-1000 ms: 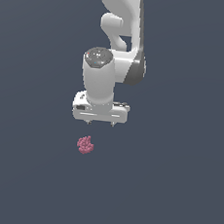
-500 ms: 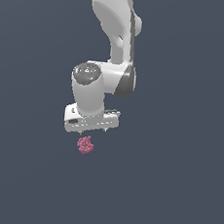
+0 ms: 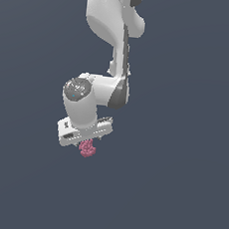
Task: Pick up the object and move it to a goal position.
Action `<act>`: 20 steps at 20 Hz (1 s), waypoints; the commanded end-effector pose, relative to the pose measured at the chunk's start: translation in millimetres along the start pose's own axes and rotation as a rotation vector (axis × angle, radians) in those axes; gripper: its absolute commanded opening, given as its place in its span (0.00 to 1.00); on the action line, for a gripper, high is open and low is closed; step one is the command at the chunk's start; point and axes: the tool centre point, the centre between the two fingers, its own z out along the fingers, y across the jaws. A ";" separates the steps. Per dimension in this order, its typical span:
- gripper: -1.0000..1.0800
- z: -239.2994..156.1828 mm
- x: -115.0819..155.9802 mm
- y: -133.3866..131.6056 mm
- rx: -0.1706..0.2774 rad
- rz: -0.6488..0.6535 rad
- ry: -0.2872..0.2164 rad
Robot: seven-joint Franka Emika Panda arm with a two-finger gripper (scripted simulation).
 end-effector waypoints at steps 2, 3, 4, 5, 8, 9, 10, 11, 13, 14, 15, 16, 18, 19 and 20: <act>0.96 7.0 0.7 7.3 0.000 -0.045 0.000; 0.96 8.5 0.8 8.8 0.000 -0.054 -0.001; 0.96 9.8 0.8 10.2 0.000 -0.062 -0.001; 0.96 10.9 0.8 11.3 0.000 -0.068 -0.001; 0.96 13.1 0.8 13.4 0.000 -0.081 -0.001; 0.96 13.4 0.8 13.7 0.000 -0.083 -0.001; 0.96 13.5 0.8 13.9 0.000 -0.083 -0.001; 0.96 13.2 0.5 13.4 0.000 -0.079 -0.002; 0.96 14.8 0.4 13.5 0.000 -0.079 -0.002; 0.96 16.8 0.3 13.6 0.000 -0.079 -0.002; 0.96 19.6 0.4 13.4 0.000 -0.079 -0.001; 0.96 23.2 0.4 13.3 0.000 -0.080 -0.001; 0.96 32.7 0.0 13.4 0.000 -0.080 -0.001; 0.96 38.5 0.0 13.2 0.000 -0.081 -0.001; 0.96 44.7 -0.2 13.0 0.000 -0.082 -0.001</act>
